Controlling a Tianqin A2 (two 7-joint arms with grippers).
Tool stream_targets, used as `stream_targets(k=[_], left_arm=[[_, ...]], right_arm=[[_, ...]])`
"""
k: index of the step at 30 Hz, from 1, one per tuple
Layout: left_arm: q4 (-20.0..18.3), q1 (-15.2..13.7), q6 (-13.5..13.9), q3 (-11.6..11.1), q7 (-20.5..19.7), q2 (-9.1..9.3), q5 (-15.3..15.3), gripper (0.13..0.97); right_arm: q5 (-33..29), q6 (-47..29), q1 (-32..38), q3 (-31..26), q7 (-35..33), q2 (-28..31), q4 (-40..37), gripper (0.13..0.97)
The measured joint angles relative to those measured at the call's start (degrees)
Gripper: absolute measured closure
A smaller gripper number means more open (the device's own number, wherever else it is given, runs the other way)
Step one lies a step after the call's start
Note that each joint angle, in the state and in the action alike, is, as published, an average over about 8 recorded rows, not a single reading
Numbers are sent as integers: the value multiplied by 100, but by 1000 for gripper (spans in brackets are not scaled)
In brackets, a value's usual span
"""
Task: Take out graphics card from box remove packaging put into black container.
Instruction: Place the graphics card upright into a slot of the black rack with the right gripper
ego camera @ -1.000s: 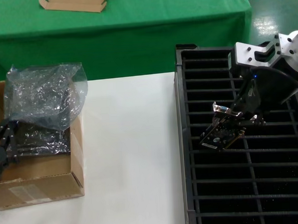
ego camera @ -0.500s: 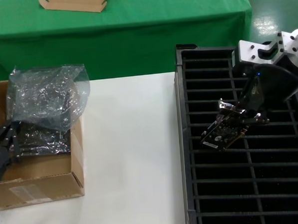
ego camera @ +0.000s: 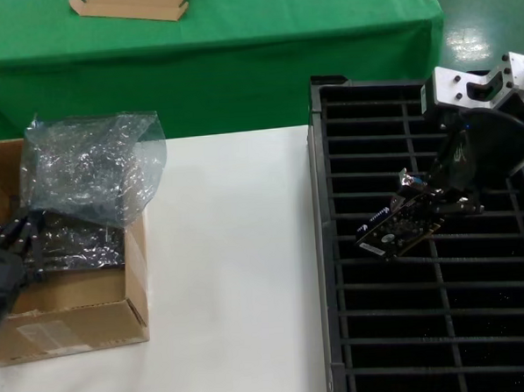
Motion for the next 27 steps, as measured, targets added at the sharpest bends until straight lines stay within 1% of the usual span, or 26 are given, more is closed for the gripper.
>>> stream_targets(k=[15, 27], left_arm=[[-89, 21, -54, 75, -65, 109, 13, 958], [-87, -18, -18, 102, -75, 147, -4, 958]], right_arm=[[140, -10, 88, -80, 2, 74, 43, 888], [344, -11, 201, -268, 140, 147, 146, 888]])
